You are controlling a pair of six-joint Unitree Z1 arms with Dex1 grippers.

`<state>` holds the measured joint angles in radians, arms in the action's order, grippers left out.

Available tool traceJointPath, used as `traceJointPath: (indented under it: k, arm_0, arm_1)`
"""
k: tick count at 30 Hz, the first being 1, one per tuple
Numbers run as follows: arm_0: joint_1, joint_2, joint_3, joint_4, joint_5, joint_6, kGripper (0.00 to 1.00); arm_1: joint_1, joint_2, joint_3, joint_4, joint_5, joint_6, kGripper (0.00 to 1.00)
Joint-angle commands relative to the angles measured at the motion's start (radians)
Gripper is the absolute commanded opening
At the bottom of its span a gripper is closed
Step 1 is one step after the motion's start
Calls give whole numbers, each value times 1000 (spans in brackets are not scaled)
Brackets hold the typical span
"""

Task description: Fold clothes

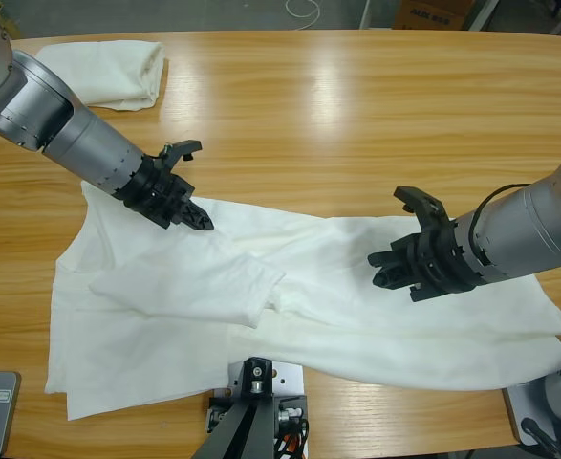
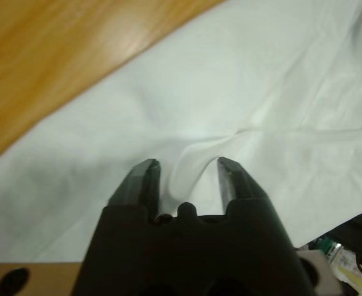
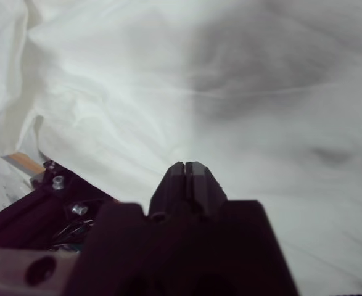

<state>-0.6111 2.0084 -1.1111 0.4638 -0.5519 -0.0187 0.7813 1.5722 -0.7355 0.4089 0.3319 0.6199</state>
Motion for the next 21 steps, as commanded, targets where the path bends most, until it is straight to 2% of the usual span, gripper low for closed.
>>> traceJointPath:
  k: [1,4,10,17,21]
  arm_0:
    - [-27,-26,66,-8,80,20,0]
    - [-24,-111,66,9,170,4,0]
    - [13,-232,67,28,196,-46,0]
    - [86,-240,140,53,230,-45,0]
    - [88,-198,166,14,230,-43,0]
  arm_1:
    - [13,26,27,-10,18,12,0]
    - [19,25,28,-10,19,12,0]
    - [33,42,28,-23,24,15,0]
    - [33,51,28,-27,29,15,0]
    - [33,51,28,-28,29,15,0]
